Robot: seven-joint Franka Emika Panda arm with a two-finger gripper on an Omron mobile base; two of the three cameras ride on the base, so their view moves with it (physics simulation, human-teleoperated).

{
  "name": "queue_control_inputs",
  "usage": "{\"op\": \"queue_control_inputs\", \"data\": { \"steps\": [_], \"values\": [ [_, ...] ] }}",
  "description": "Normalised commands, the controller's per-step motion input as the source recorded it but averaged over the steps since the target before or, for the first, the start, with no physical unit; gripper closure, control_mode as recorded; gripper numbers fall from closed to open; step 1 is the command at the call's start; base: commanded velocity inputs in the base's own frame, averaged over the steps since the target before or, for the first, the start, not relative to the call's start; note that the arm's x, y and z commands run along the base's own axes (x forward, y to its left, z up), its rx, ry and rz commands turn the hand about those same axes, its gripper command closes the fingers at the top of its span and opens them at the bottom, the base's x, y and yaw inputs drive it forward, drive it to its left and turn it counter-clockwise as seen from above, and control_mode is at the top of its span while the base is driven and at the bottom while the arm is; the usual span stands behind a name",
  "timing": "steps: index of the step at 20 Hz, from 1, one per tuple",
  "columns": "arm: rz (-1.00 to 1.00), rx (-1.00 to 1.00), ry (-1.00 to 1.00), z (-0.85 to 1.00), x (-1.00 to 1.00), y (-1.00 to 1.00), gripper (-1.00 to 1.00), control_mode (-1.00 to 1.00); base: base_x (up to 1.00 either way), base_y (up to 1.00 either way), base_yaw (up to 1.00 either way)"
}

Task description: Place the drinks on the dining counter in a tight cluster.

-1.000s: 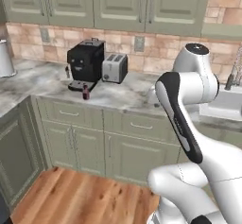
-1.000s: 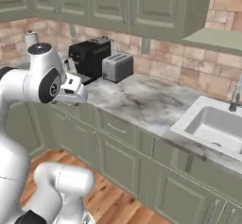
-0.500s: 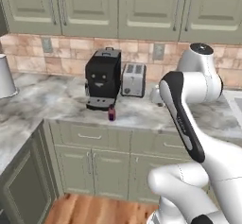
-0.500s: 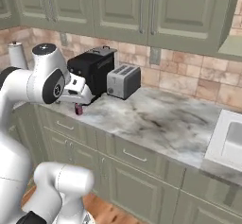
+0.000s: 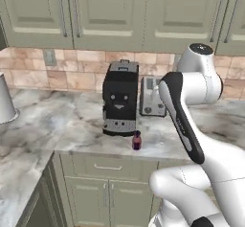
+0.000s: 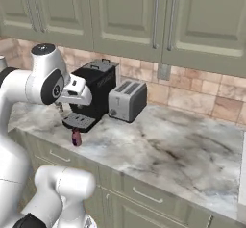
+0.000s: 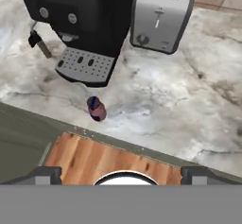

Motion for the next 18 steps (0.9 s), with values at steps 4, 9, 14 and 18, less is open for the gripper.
{"op": "queue_control_inputs", "data": {
  "steps": [4,9,14,18],
  "values": [
    [0.00,0.00,0.00,0.00,0.00,0.00,-1.00,1.00,0.67,0.02,-0.55],
    [0.00,0.00,0.00,0.00,0.00,0.00,-1.00,1.00,0.69,0.44,-0.50],
    [0.00,0.00,0.00,0.00,0.00,0.00,-1.00,1.00,0.34,0.48,-0.08],
    [0.00,0.00,0.00,0.00,0.00,0.00,-1.00,1.00,-0.39,0.00,0.00]
  ]
}}
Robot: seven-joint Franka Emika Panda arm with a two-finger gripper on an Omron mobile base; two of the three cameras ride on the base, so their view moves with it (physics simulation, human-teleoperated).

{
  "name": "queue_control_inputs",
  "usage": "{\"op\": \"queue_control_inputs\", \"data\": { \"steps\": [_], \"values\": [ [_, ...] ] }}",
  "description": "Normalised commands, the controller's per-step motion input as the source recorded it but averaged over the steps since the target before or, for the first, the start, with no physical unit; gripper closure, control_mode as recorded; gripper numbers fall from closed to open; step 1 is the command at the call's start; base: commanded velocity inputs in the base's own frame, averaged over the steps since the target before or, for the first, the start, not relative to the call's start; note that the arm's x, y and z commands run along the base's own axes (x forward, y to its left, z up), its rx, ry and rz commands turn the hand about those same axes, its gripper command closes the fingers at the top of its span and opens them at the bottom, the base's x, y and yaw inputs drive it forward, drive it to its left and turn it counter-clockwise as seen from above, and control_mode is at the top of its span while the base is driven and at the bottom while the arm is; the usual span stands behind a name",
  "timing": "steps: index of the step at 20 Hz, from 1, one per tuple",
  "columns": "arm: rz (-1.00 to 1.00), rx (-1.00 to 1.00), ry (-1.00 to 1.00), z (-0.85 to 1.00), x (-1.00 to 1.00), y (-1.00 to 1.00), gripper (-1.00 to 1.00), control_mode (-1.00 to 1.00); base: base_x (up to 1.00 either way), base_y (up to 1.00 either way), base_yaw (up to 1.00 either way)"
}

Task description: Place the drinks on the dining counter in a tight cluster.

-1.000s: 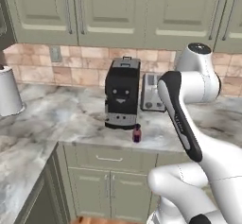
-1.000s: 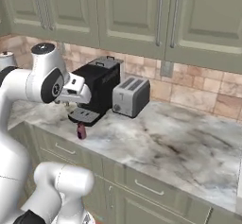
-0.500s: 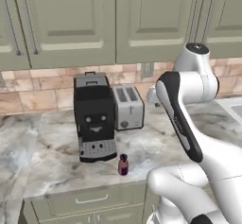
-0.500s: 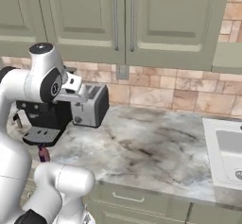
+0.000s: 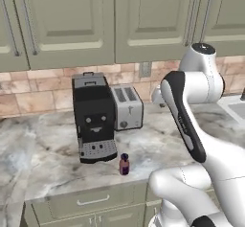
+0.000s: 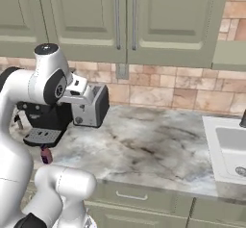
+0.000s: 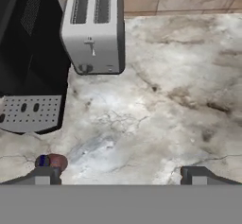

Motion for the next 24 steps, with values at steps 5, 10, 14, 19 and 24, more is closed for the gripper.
{"op": "queue_control_inputs", "data": {
  "steps": [5,10,14,19,24],
  "values": [
    [0.00,0.00,0.00,0.00,0.00,0.00,-1.00,1.00,-0.74,0.21,0.06],
    [0.00,0.00,0.00,0.00,0.00,0.00,-1.00,1.00,-0.05,0.35,0.00],
    [0.00,0.00,0.00,0.00,0.00,0.00,-1.00,1.00,0.27,0.79,0.00],
    [0.00,0.00,0.00,0.00,0.00,0.00,-1.00,1.00,0.56,0.73,-0.06],
    [0.00,0.00,0.00,0.00,0.00,0.00,-1.00,1.00,0.38,0.05,-0.19]
  ]
}}
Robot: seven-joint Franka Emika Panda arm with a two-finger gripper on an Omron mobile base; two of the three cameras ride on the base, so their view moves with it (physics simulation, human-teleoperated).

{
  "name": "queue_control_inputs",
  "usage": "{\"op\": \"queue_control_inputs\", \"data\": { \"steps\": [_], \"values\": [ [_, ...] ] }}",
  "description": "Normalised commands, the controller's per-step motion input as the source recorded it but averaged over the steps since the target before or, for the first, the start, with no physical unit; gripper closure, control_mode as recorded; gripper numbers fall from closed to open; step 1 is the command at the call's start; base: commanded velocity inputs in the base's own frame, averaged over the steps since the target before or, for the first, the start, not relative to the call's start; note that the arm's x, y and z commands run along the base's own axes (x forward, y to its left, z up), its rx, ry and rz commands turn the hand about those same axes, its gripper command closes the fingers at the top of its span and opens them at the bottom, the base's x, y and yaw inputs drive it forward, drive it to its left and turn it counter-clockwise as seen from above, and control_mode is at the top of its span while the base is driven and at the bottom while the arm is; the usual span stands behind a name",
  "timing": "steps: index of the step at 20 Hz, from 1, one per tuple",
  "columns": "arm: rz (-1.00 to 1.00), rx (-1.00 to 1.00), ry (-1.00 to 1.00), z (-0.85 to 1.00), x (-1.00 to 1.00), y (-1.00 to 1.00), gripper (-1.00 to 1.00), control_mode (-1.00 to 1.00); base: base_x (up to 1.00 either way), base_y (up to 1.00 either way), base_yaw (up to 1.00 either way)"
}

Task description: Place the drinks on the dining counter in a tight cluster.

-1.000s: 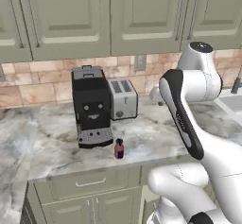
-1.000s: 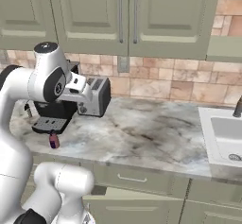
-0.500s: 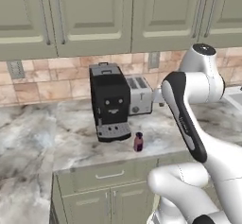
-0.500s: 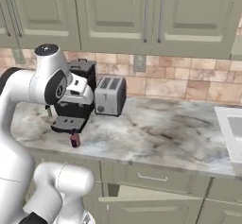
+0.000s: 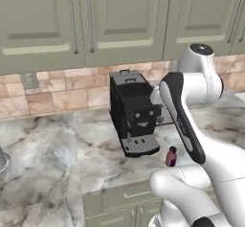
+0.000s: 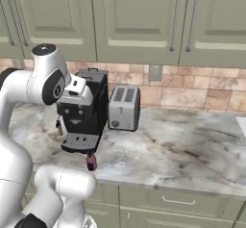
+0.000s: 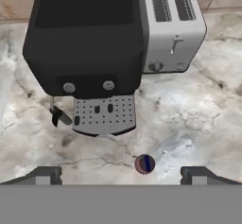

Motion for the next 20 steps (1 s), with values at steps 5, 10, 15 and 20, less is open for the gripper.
{"op": "queue_control_inputs", "data": {
  "steps": [5,10,15,20],
  "values": [
    [0.00,0.00,0.00,0.00,0.00,0.00,-1.00,1.00,-0.33,-0.28,-0.17],
    [0.00,0.00,0.00,0.00,0.00,0.00,-1.00,1.00,-0.60,-0.14,-0.08],
    [0.00,0.00,0.00,0.00,0.00,0.00,-1.00,1.00,0.10,-0.06,-0.04],
    [0.00,0.00,0.00,0.00,0.00,0.00,-1.00,1.00,0.21,-0.01,-0.05]
  ]
}}
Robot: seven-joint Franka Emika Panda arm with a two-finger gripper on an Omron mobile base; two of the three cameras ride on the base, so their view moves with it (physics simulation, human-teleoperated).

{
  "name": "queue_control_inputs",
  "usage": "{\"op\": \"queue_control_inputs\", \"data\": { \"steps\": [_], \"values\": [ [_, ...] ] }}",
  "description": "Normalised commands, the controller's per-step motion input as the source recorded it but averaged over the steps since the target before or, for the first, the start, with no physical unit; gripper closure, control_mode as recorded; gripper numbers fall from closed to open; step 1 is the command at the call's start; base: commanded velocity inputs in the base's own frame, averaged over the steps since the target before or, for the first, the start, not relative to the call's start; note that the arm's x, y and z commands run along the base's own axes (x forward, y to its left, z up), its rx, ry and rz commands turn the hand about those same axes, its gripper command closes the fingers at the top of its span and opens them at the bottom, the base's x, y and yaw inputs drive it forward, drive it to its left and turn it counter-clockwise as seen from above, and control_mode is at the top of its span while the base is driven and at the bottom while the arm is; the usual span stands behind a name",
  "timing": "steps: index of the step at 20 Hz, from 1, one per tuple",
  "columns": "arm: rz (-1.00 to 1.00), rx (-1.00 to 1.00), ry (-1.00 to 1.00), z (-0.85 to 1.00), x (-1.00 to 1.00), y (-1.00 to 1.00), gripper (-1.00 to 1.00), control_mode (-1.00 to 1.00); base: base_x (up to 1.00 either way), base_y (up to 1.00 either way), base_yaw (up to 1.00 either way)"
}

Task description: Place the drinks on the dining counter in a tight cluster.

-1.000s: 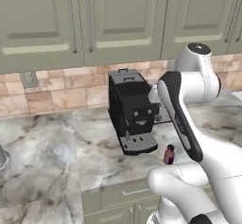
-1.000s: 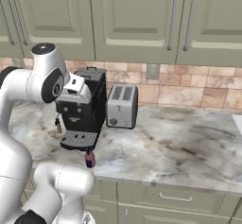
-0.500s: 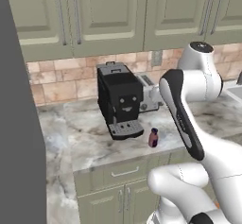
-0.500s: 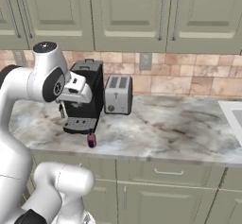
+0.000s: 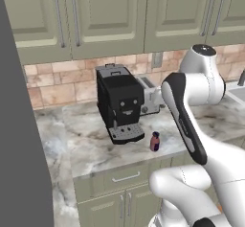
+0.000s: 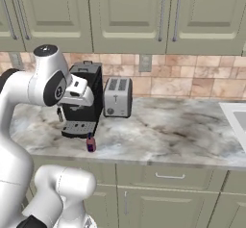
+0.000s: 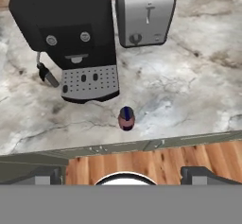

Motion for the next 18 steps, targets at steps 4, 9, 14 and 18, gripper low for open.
{"op": "queue_control_inputs", "data": {
  "steps": [4,9,14,18],
  "values": [
    [0.00,0.00,0.00,0.00,0.00,0.00,-1.00,1.00,0.00,0.00,-0.01],
    [0.00,0.00,0.00,0.00,0.00,0.00,-1.00,1.00,0.00,0.00,0.00],
    [0.00,0.00,0.00,0.00,0.00,0.00,-1.00,1.00,0.00,0.00,0.00],
    [0.00,0.00,0.03,0.00,0.00,-0.06,-1.00,-1.00,0.00,0.00,0.00]
  ]
}}
